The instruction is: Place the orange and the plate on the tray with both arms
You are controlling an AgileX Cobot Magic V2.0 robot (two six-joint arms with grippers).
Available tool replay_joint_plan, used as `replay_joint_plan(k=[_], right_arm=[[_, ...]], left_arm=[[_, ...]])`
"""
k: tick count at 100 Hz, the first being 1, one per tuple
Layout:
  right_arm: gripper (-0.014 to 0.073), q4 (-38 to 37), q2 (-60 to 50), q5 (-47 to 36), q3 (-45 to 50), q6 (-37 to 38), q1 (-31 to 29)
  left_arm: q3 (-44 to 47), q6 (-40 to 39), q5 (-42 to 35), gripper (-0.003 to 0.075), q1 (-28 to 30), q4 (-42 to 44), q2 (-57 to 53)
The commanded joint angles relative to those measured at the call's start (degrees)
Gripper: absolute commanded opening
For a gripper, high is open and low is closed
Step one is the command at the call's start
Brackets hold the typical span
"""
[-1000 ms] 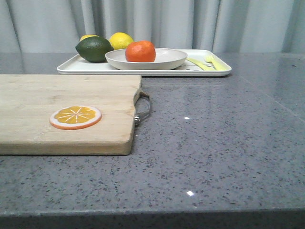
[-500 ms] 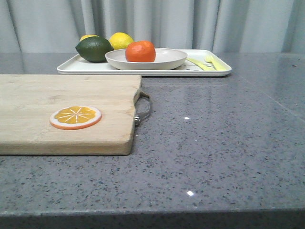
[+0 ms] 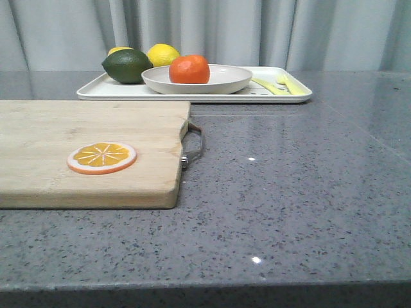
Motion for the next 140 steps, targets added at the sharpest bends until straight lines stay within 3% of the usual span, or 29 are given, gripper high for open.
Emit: replay_joint_plan(k=[1, 92, 101, 121, 140], right_arm=[[-0.0069, 0.3, 0.5, -3.6, -1.3, -0.7, -0.1], [-0.0069, 0.3, 0.5, -4.6, -1.3, -0.7, -0.1], [-0.0069, -0.1, 0.5, -8.6, -0.7, -0.7, -0.4], [-0.0069, -3.2, -0.9, -26.1, 4.7, 0.0, -0.4], [-0.0069, -13.3, -3.6, -35.0, 9.8, 6.5, -0.7]], left_arm=[[1.2, 0.0, -4.9, -0.0019, 0.1, 0.0, -1.8], [1.2, 0.0, -4.9, -0.0019, 0.1, 0.0, -1.8], [1.2, 0.0, -4.9, -0.0019, 0.1, 0.0, -1.8], [1.2, 0.0, -4.9, -0.0019, 0.1, 0.0, -1.8], [1.2, 0.0, -4.9, -0.0019, 0.1, 0.0, -1.8]])
